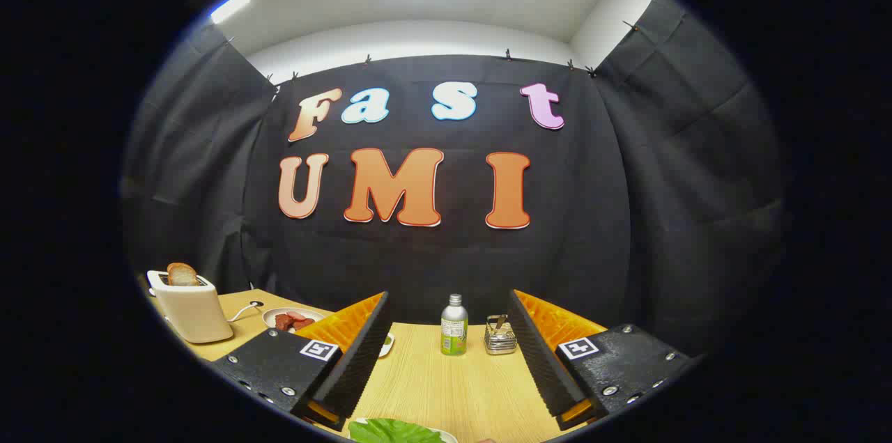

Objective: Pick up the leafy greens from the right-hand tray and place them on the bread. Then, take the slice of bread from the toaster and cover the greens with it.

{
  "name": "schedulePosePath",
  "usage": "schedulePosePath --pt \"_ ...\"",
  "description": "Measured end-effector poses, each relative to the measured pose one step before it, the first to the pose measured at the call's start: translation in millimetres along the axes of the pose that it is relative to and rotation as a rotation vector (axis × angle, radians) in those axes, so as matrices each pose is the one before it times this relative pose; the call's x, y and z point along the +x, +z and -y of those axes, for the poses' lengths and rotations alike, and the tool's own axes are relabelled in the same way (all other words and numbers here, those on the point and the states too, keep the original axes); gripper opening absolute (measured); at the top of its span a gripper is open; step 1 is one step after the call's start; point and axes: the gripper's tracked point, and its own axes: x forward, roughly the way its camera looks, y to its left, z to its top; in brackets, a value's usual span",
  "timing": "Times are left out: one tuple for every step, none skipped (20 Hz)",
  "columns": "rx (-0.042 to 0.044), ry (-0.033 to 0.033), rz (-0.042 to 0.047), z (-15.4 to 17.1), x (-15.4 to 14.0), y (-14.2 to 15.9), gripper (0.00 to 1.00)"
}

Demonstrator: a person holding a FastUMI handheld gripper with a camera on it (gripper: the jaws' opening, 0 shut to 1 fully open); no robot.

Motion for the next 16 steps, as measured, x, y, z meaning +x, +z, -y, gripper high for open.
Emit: schedulePosePath --pt "-0.00214 0.0043 0.00409 -3.59 -0.7 1.1 0.99" --pt "0.00475 0.00194 0.0019 -1.85 -0.42 0.68 0.99" --pt "0.0078 0.00565 0.00053 -3.32 0.08 0.42 0.99" --pt "0.00818 0.0052 -0.00258 -3.76 -0.58 -0.24 0.99" --pt "0.00395 0.00725 -0.00317 -2.99 -1.19 -0.41 0.99" --pt "0.00228 0.00033 -0.00018 -1.44 -1.24 1.09 0.99" --pt "0.00051 0.00237 -0.00159 -1.79 -0.27 0.65 0.99" --pt "-0.00117 0.0024 -0.00162 -2.34 -0.89 -0.67 0.99" --pt "0.00004 0.00153 0.00185 -1.86 0.47 0.69 0.99" --pt "-0.00314 0.00584 0.00234 -3.42 0.25 0.14 0.99" --pt "-0.00224 0.00282 -0.00092 -2.25 0.33 -0.08 0.99" --pt "-0.00111 0.00464 -0.00097 -1.88 -1.82 -0.81 0.99" --pt "0.00238 0.00193 -0.00133 -1.21 0.59 0.28 0.99" --pt "0.00482 0.00329 -0.00588 -1.7 -0.73 -2.1 0.99" --pt "0.00461 0.00455 -0.00458 -1.9 -0.6 -1.39 0.99" --pt "0.00193 0.00286 -0.00759 -0.49 -0.87 -2.47 0.99"
